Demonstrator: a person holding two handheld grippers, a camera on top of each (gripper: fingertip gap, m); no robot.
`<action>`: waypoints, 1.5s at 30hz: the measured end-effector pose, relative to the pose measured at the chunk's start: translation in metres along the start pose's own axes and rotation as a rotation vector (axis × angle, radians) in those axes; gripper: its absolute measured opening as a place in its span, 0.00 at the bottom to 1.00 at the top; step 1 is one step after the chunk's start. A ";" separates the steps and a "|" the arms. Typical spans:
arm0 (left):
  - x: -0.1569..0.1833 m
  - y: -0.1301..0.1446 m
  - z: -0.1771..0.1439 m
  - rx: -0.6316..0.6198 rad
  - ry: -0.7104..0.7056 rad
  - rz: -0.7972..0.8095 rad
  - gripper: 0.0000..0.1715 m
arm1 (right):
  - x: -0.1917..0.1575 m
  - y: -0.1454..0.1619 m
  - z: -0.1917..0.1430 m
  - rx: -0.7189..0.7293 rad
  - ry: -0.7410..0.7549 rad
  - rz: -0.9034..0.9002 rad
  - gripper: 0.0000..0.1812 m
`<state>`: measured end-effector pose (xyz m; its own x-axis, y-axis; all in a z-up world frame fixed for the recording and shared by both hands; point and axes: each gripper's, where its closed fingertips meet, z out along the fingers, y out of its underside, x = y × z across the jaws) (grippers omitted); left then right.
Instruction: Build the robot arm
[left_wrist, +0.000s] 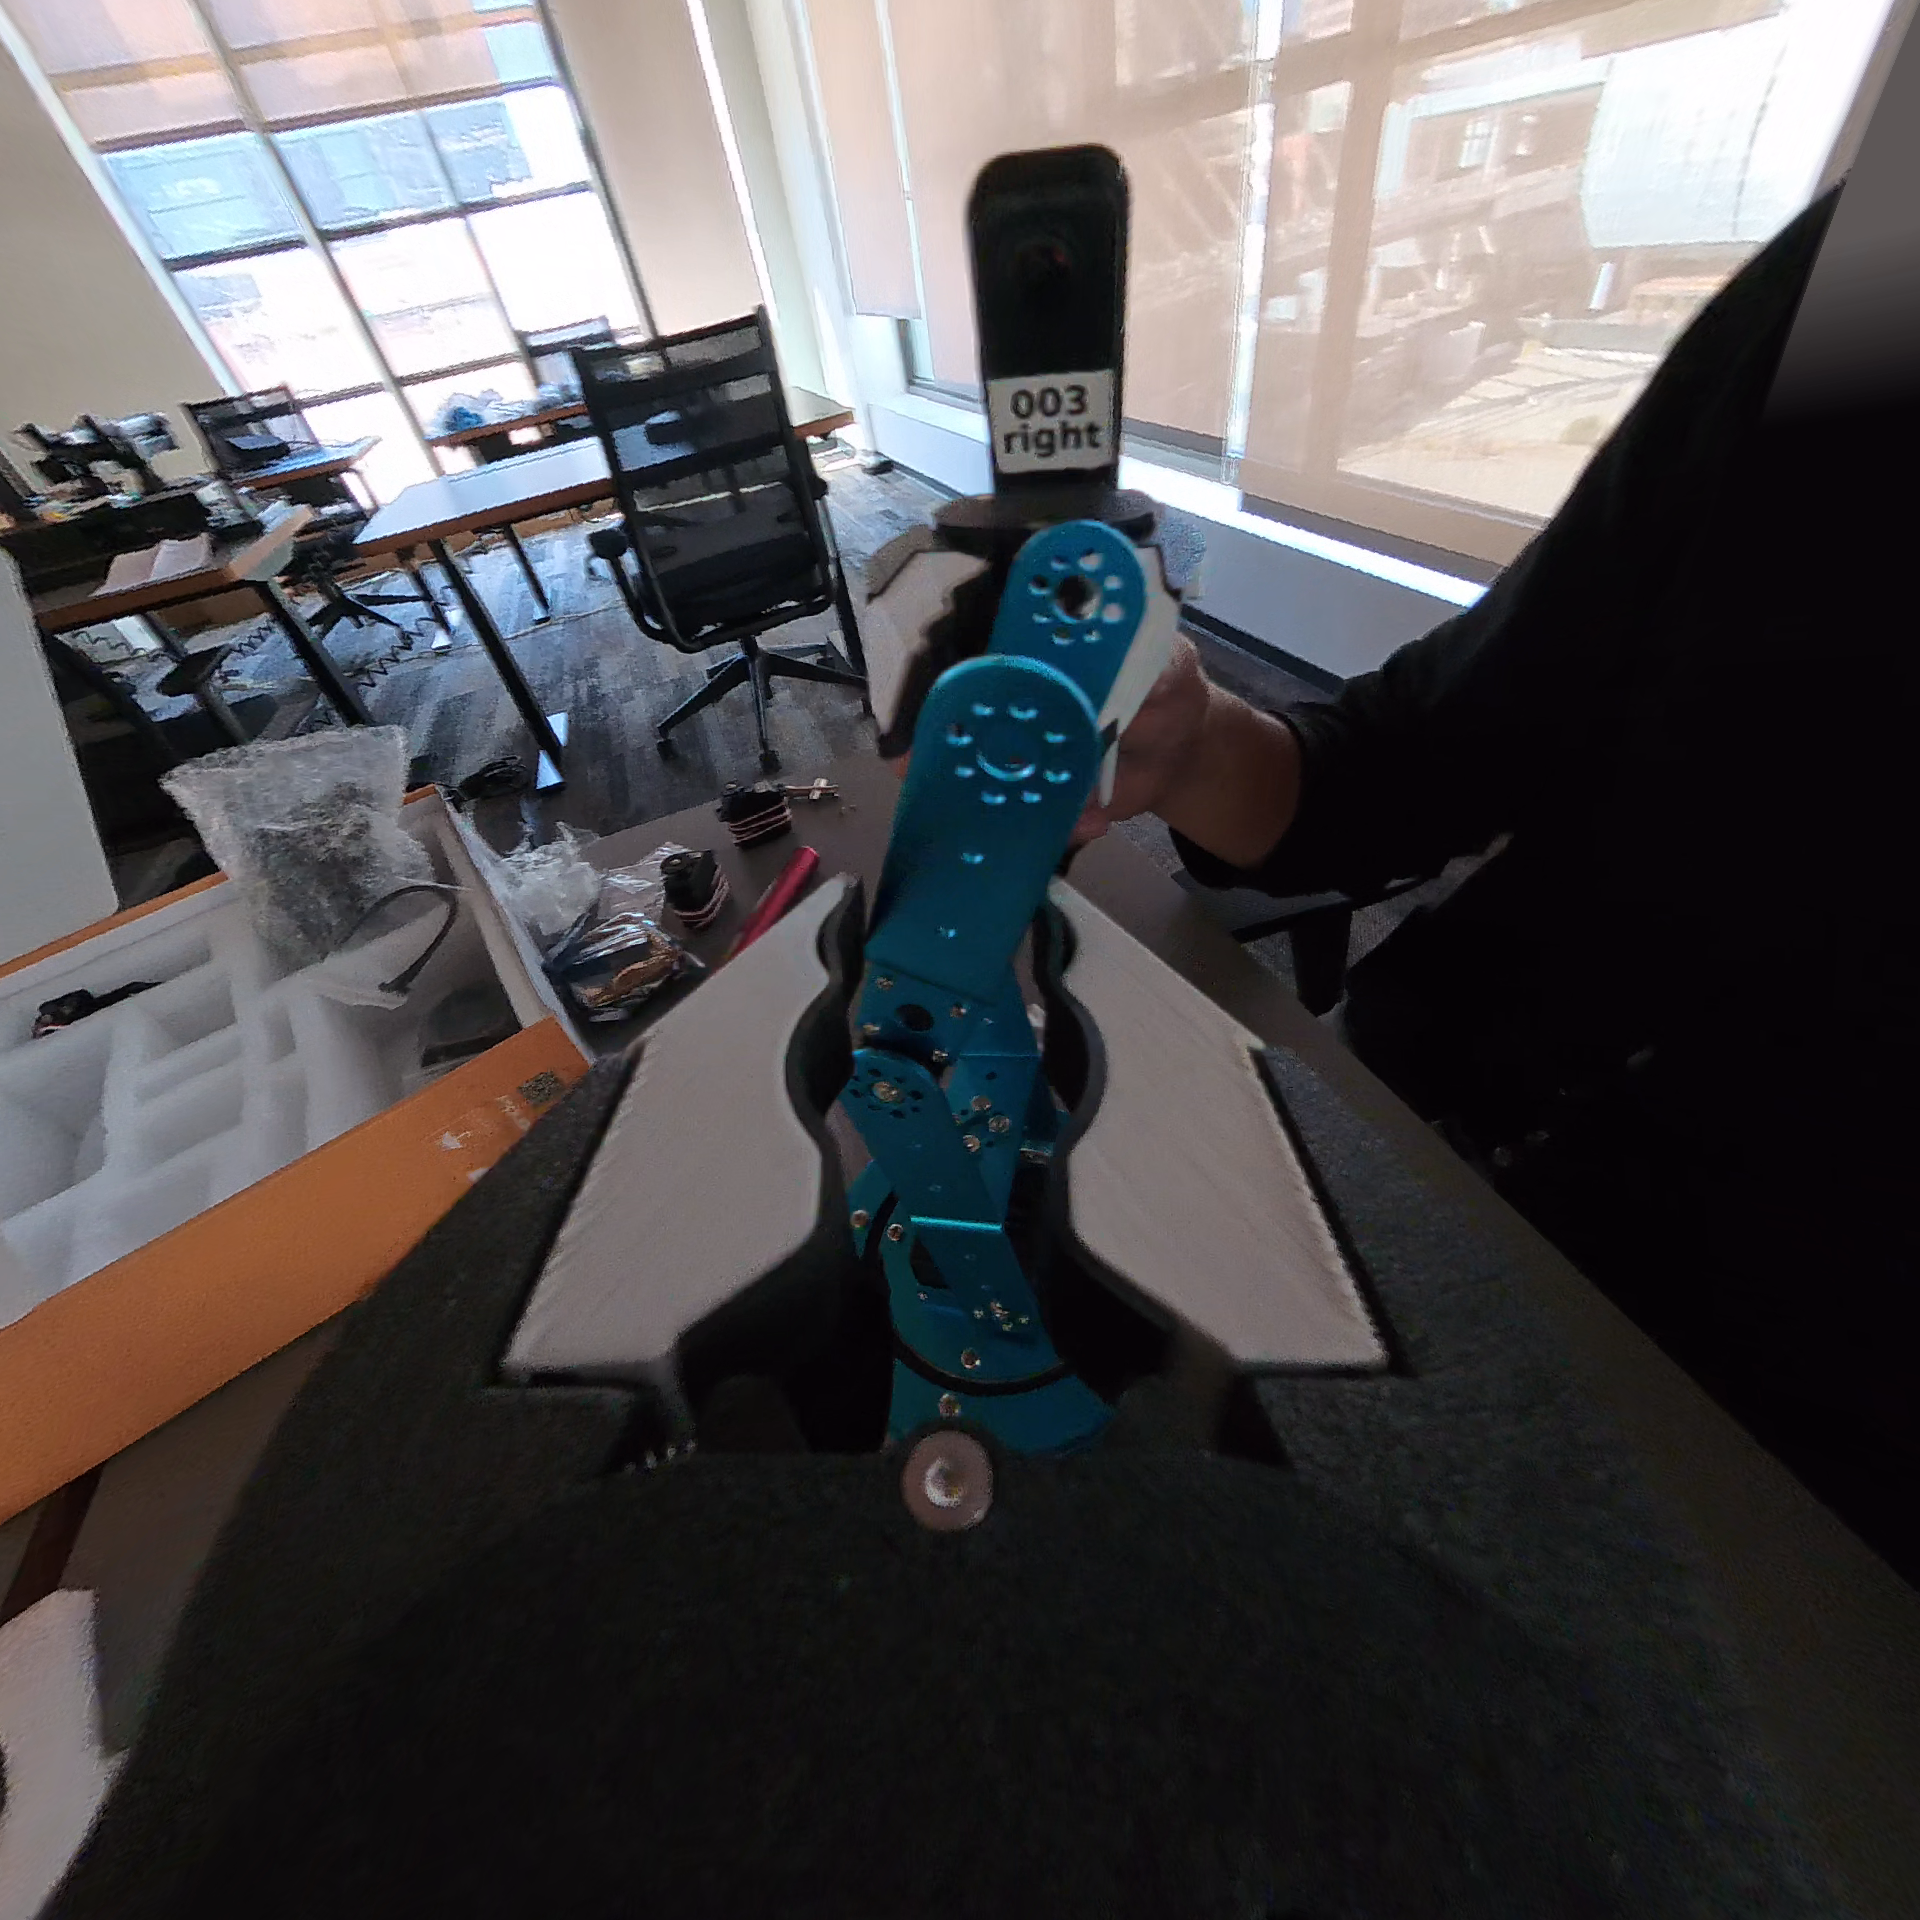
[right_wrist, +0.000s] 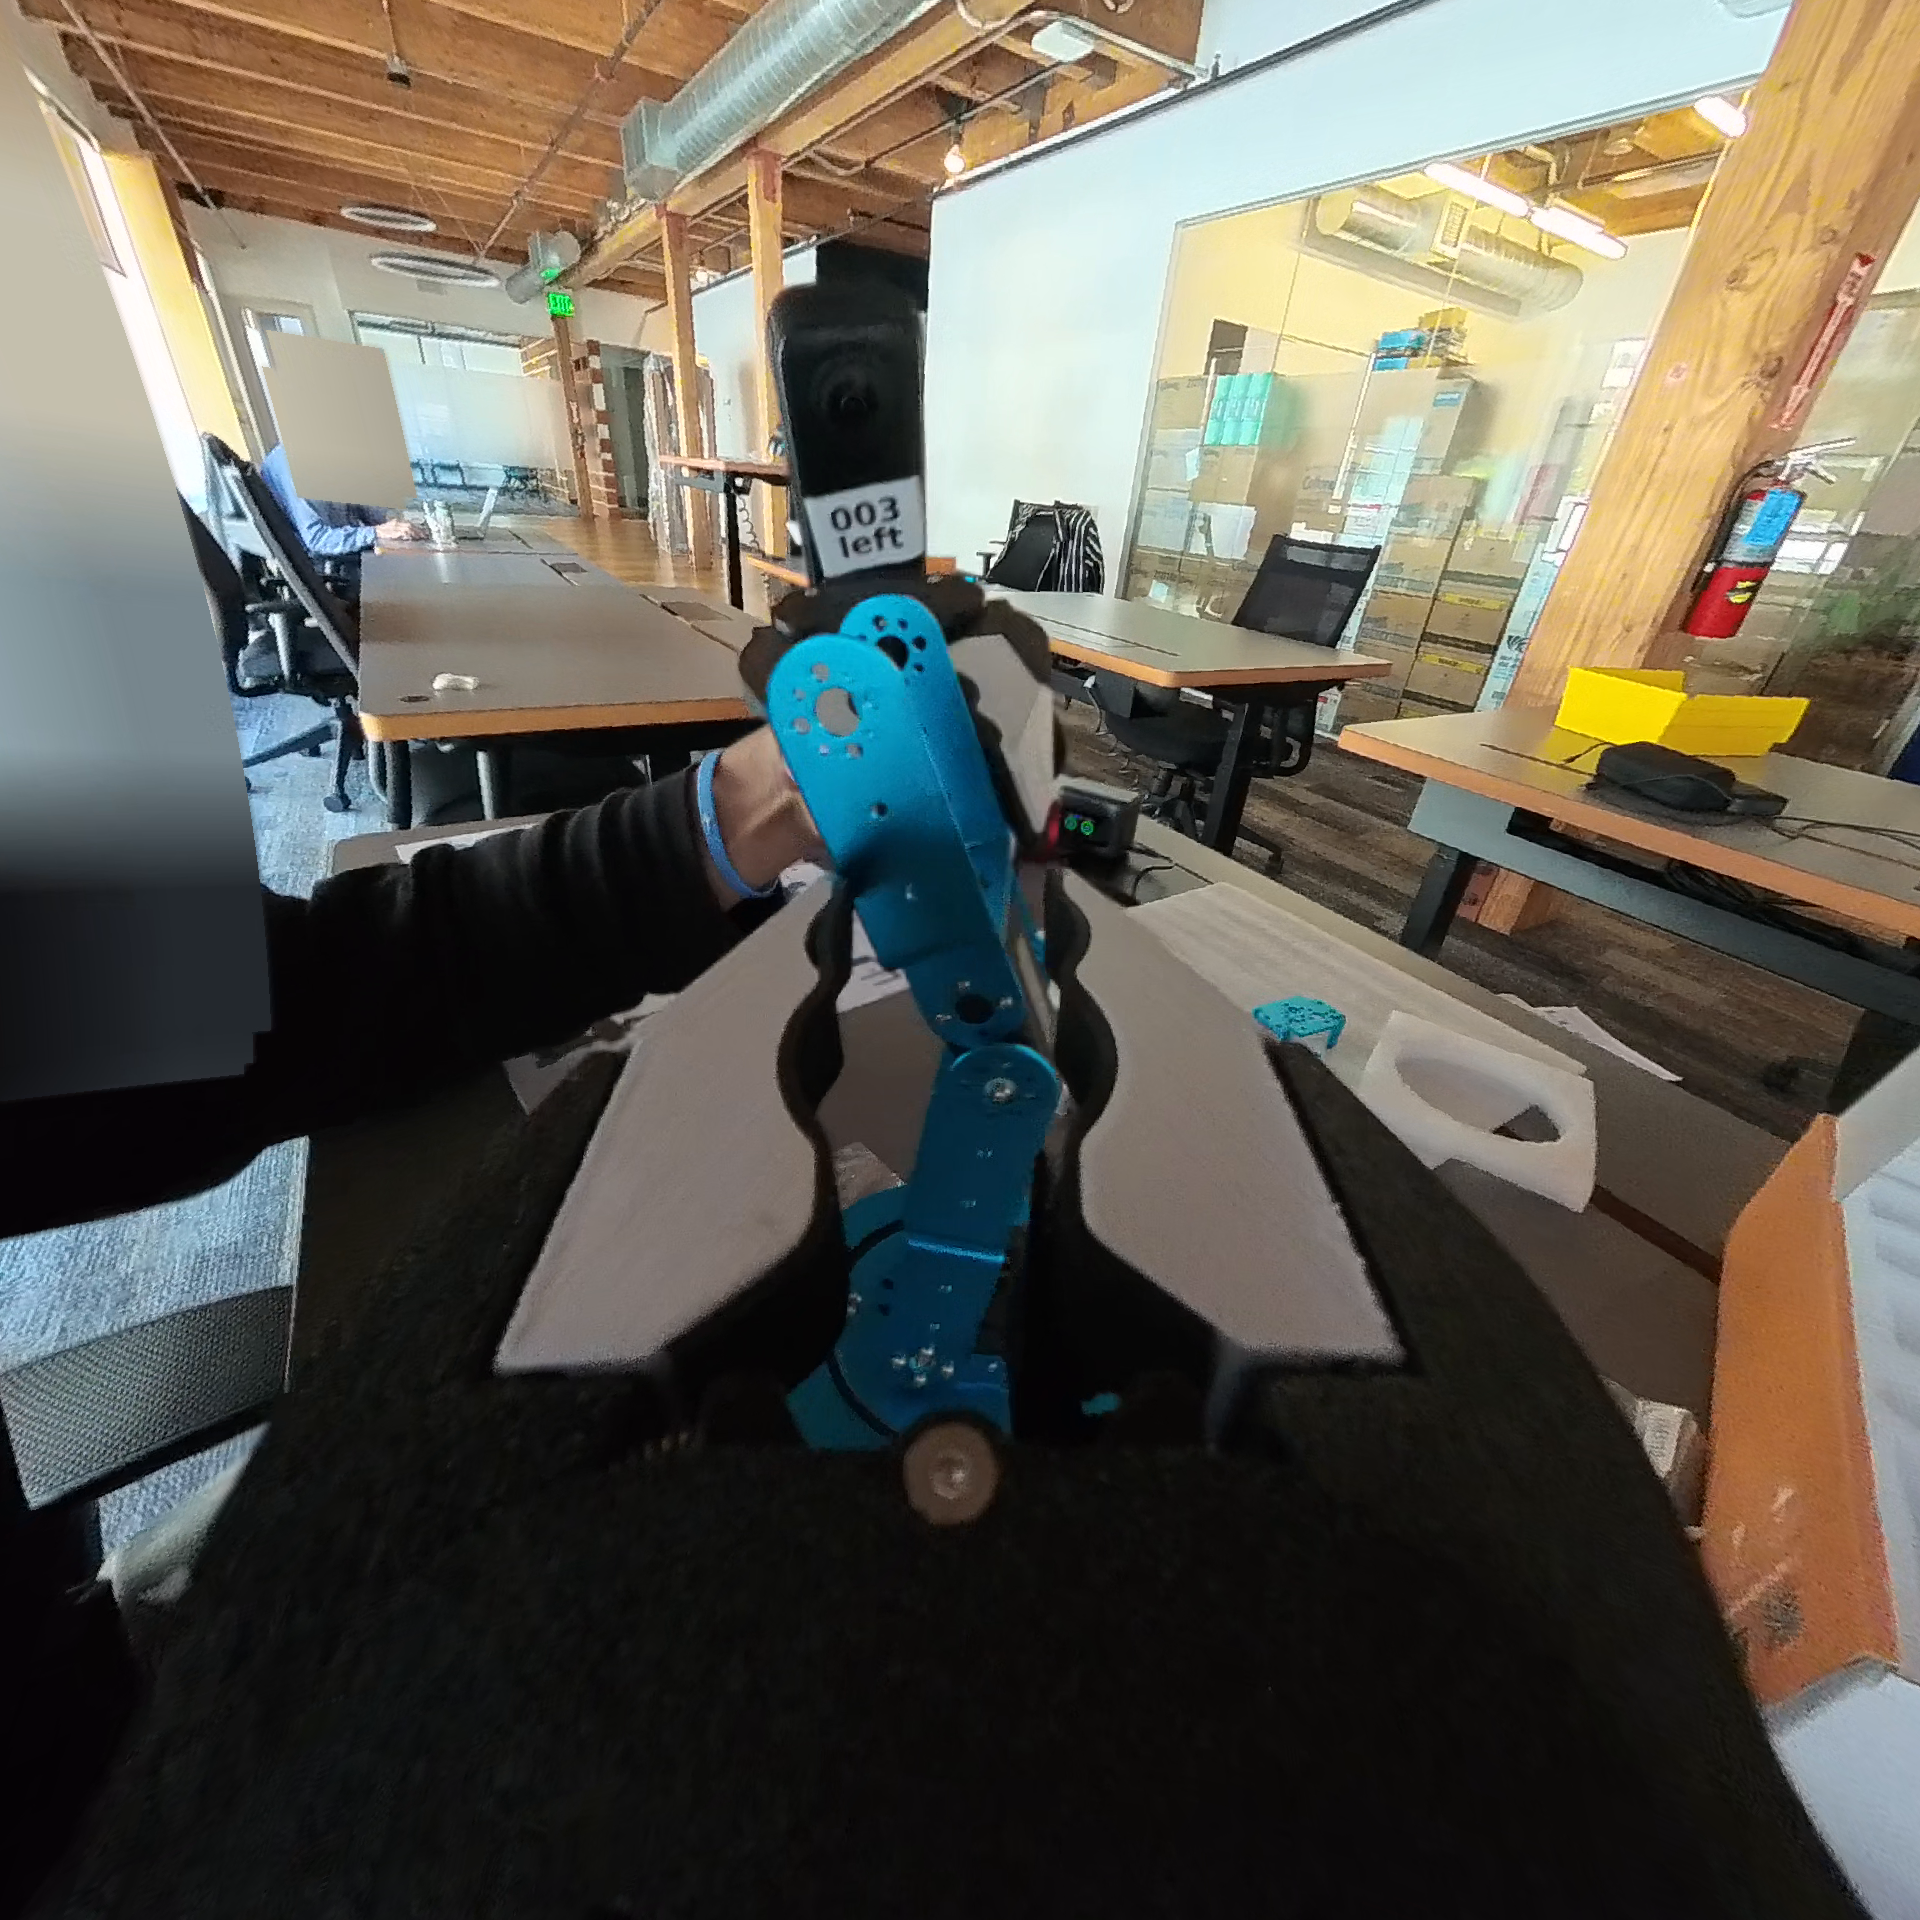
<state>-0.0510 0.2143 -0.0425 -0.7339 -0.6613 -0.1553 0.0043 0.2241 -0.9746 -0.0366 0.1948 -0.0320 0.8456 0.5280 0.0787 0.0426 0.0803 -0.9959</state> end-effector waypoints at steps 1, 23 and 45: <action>0.002 0.001 0.000 -0.005 0.006 0.005 0.19 | -0.003 0.002 0.000 -0.005 -0.004 -0.010 0.20; 0.022 0.055 -0.014 -0.270 -0.631 0.085 0.21 | -0.032 0.047 0.003 -0.164 0.322 -0.723 0.17; 0.009 0.122 -0.020 -0.589 -1.030 0.071 0.18 | -0.029 0.088 -0.004 -0.235 0.306 -0.758 0.20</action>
<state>-0.0701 0.2501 -0.1599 0.1477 -0.8379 -0.5255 -0.4877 0.4005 -0.7757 -0.0548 0.1830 -0.1222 0.6489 0.1479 0.7463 0.7365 0.1242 -0.6650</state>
